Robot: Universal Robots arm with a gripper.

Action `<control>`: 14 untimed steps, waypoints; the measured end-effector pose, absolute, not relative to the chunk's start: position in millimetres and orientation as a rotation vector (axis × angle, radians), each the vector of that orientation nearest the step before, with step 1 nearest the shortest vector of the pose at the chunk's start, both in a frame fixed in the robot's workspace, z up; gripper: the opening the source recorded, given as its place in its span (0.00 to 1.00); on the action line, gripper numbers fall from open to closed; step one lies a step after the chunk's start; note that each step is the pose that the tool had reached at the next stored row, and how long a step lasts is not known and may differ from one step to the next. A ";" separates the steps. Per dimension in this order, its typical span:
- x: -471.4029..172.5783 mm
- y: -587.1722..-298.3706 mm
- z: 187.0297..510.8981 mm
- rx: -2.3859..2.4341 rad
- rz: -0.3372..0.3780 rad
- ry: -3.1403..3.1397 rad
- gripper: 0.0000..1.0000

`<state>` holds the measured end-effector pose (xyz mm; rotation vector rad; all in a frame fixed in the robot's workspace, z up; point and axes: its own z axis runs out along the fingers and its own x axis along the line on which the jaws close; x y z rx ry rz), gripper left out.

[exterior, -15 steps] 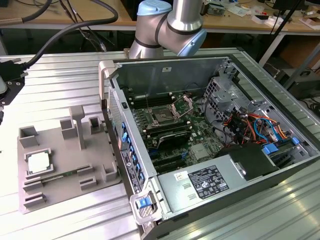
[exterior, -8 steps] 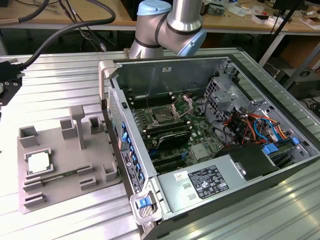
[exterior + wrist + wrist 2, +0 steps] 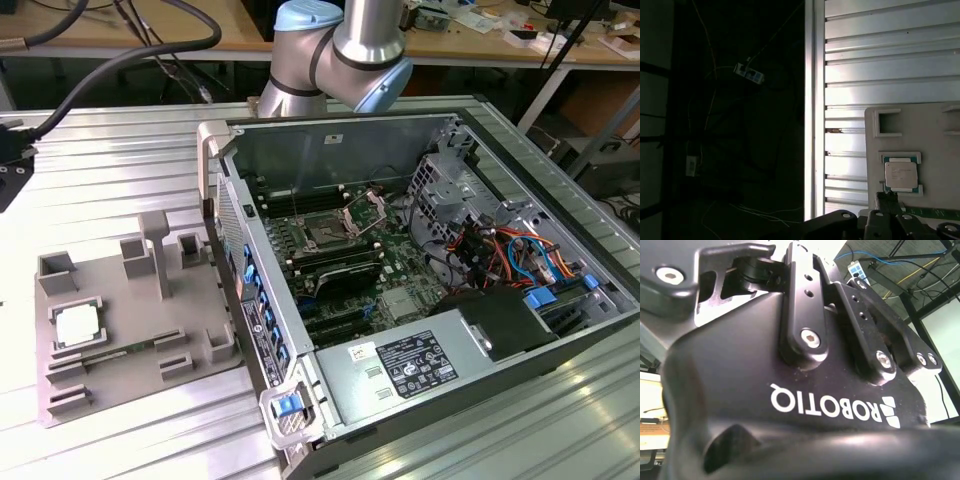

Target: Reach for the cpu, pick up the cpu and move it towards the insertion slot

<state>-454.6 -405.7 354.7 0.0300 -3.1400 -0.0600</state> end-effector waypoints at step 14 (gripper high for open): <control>-462.8 -405.7 353.2 0.030 -0.060 -3.140 0.11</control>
